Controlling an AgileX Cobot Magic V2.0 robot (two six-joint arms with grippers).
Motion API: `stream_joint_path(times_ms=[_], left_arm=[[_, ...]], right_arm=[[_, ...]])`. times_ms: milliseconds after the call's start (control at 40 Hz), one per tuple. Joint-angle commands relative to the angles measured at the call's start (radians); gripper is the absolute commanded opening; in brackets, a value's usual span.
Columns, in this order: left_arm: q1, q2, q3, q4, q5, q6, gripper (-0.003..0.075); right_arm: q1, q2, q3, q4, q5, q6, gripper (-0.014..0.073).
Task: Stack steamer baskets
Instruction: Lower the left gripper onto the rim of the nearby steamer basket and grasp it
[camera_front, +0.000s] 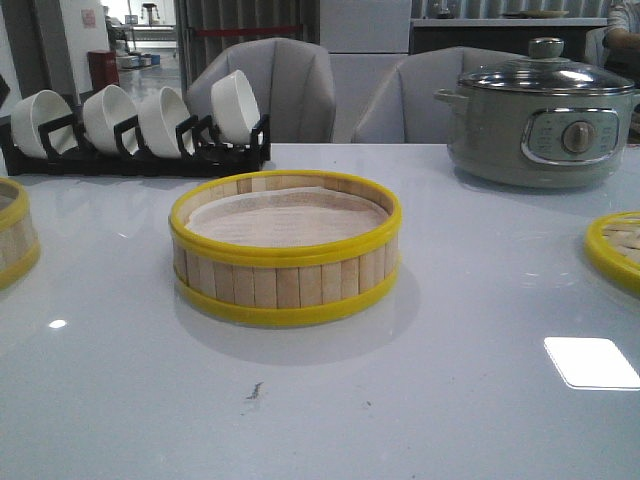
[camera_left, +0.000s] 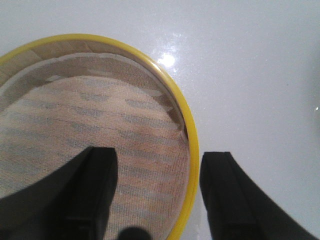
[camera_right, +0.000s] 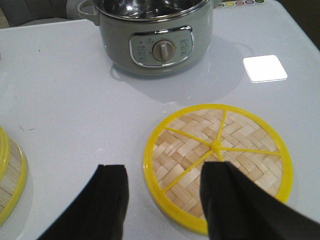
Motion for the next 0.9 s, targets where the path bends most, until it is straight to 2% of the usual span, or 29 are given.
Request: stream_joint_path(times_ms=[0,200,874], left_arm=[[0.004,0.022,-0.071,-0.011,-0.066,0.001,0.0435],[0.004,0.092,-0.112,-0.065,-0.07,0.001,0.0435],[-0.044,0.201,-0.117,-0.058,-0.095,0.001,0.0435]], right_arm=[[0.003,-0.007,-0.042,-0.003,-0.065,-0.007,0.0444],[0.003,-0.007,-0.042,-0.003,-0.046,-0.007,0.0444],[0.003,-0.007,-0.042,-0.003,-0.045,-0.007,0.0444]])
